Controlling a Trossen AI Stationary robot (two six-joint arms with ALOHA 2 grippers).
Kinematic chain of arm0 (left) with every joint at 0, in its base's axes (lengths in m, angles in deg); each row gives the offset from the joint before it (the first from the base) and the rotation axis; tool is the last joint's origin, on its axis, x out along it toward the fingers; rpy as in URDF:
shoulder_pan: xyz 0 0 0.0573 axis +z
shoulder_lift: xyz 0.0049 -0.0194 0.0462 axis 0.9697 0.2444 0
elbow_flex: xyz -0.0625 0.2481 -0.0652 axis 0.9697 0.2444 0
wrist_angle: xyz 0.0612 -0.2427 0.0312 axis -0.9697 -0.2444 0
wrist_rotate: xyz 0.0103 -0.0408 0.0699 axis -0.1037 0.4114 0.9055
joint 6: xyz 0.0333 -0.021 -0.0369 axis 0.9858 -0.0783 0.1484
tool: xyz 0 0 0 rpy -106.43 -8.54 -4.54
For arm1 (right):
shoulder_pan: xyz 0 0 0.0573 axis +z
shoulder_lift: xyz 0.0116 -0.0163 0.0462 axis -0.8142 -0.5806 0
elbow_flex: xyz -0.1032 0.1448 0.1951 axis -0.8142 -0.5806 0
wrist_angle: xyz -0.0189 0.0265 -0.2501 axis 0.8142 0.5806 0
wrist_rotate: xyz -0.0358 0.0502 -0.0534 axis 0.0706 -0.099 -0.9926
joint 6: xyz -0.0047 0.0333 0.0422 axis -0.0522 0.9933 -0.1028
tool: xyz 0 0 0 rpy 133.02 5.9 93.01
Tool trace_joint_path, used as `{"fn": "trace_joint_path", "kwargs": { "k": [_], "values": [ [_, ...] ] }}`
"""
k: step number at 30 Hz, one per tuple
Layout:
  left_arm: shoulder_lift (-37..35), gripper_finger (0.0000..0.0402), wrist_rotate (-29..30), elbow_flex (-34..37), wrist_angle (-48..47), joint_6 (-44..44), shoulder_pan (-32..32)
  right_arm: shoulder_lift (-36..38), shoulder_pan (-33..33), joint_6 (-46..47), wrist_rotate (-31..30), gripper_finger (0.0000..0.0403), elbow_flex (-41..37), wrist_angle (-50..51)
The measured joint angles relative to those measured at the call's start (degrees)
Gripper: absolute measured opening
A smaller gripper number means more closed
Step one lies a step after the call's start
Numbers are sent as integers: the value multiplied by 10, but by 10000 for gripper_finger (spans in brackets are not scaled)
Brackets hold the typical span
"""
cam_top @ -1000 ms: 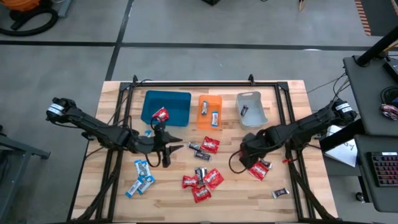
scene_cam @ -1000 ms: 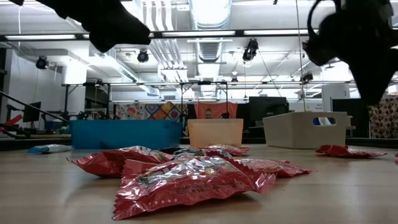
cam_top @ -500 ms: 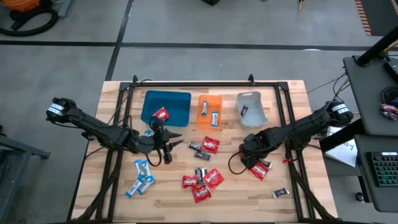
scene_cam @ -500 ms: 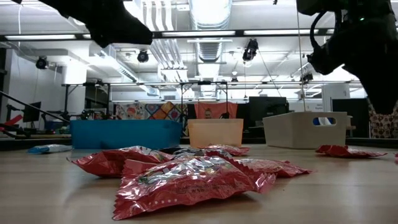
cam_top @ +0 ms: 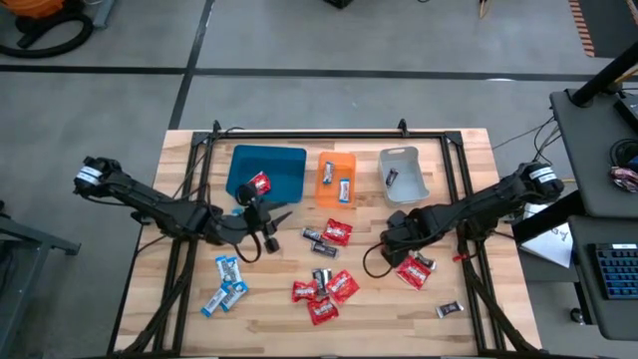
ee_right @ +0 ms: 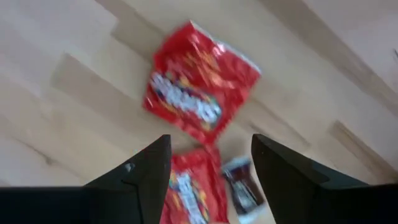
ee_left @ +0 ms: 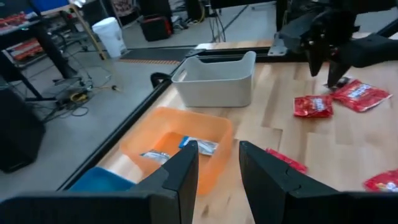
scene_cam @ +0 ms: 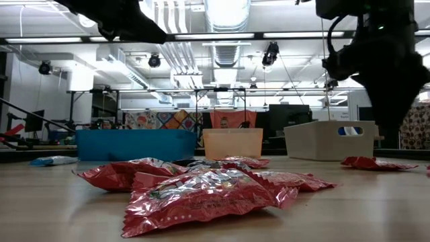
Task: Sort candy
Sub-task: Put the red candy into the blue bin
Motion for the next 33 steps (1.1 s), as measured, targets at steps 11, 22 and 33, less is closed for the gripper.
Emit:
{"fn": "trace_joint_path", "kwargs": {
  "k": [11, 22, 33],
  "values": [
    [0, 101, 0, 0, -1, 0, 34, -80, -7, -15, -26, 215, -6, -70],
    [0, 100, 0, 1, -1, 0, 35, -147, -9, -44, -23, 181, -4, -106],
    [0, 100, 0, 3, -1, -8, 35, -147, -8, -85, -38, 15, -6, -150]
  ]
}}
